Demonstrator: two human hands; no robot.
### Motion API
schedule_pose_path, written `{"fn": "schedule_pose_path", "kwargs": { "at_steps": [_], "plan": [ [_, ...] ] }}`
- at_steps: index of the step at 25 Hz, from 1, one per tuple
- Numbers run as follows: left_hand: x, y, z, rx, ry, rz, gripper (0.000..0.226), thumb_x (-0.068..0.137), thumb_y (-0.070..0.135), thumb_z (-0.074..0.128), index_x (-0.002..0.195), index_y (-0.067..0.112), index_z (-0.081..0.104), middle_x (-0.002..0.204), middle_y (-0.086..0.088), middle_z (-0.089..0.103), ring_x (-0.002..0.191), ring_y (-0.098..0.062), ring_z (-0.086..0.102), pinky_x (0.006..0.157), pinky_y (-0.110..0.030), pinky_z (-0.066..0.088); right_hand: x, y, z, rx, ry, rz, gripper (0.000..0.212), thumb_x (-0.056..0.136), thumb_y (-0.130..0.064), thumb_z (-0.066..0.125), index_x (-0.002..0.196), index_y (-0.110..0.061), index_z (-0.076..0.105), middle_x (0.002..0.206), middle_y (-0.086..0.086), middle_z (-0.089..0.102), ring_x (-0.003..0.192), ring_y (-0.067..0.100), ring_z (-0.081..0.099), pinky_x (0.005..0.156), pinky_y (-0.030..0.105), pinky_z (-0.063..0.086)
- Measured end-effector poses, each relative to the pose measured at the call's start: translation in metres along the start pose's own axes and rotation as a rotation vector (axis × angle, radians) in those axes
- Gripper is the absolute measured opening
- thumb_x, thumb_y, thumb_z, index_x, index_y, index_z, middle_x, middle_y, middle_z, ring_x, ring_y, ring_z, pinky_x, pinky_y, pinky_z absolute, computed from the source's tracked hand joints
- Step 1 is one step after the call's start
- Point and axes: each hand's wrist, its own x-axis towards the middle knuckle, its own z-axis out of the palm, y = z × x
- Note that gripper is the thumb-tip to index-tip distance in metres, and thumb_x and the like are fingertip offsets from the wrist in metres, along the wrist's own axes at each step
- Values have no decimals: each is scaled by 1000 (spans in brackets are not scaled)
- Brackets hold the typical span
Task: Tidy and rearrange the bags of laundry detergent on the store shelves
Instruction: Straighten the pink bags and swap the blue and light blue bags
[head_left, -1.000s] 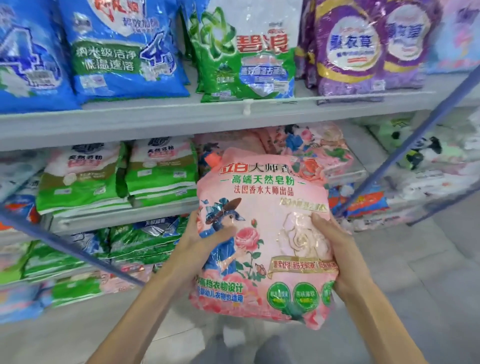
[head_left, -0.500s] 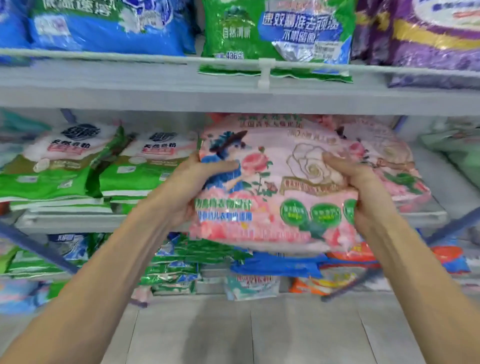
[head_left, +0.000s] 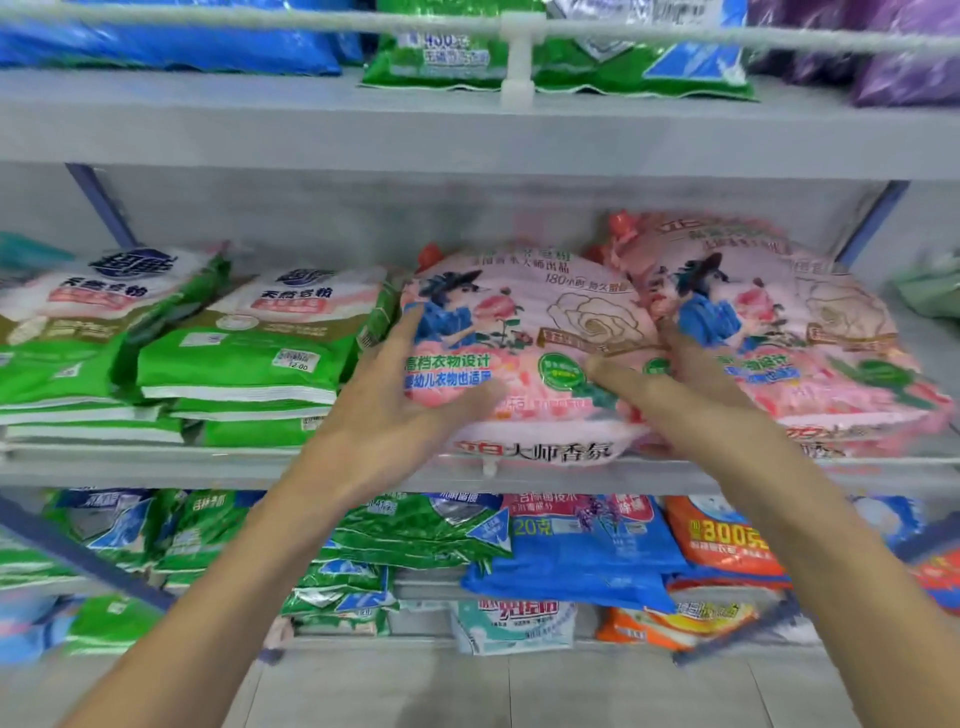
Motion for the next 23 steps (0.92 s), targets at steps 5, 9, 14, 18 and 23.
{"fn": "schedule_pose_path", "kwargs": {
  "at_steps": [5, 9, 14, 18, 23],
  "plan": [
    [5, 14, 0, 81, 50, 145, 109, 38, 60, 93, 138, 55, 52, 159, 11, 27, 142, 2, 25, 119, -31, 28, 22, -5, 11, 287, 148, -123, 57, 82, -11, 81, 132, -23, 55, 104, -4, 71, 92, 11, 70, 69, 16, 51],
    [26, 3, 10, 99, 205, 197, 70, 60, 59, 88, 125, 60, 62, 168, 1, 21, 154, -9, 20, 124, -40, 25, 44, -5, 14, 161, 93, -99, 64, 88, -26, 76, 145, -24, 48, 119, -9, 64, 110, 12, 64, 85, 20, 47],
    [21, 4, 16, 15, 386, 257, 30, 80, 36, 84, 95, 59, 71, 133, 33, 49, 131, -15, 59, 99, -41, 55, 42, -7, 7, 125, 118, -42, 33, 94, -27, 67, 127, -22, 62, 100, 0, 72, 63, 10, 67, 40, 15, 44],
    [23, 7, 12, 132, 447, 236, 20, 83, 46, 79, 104, 46, 76, 139, 17, 58, 96, -31, 76, 77, -52, 61, 42, -7, 24, 97, 132, -105, 21, 97, -21, 53, 108, -24, 70, 79, 10, 74, 45, 25, 66, 41, 27, 47],
    [22, 4, 6, 288, 383, 183, 50, 81, 67, 68, 121, 38, 73, 151, -2, 53, 90, -35, 76, 86, -45, 59, 33, -5, 21, -118, 140, -119, 32, 101, -33, 47, 124, -33, 69, 96, -7, 70, 84, 23, 65, 87, 37, 53]
  ]
}}
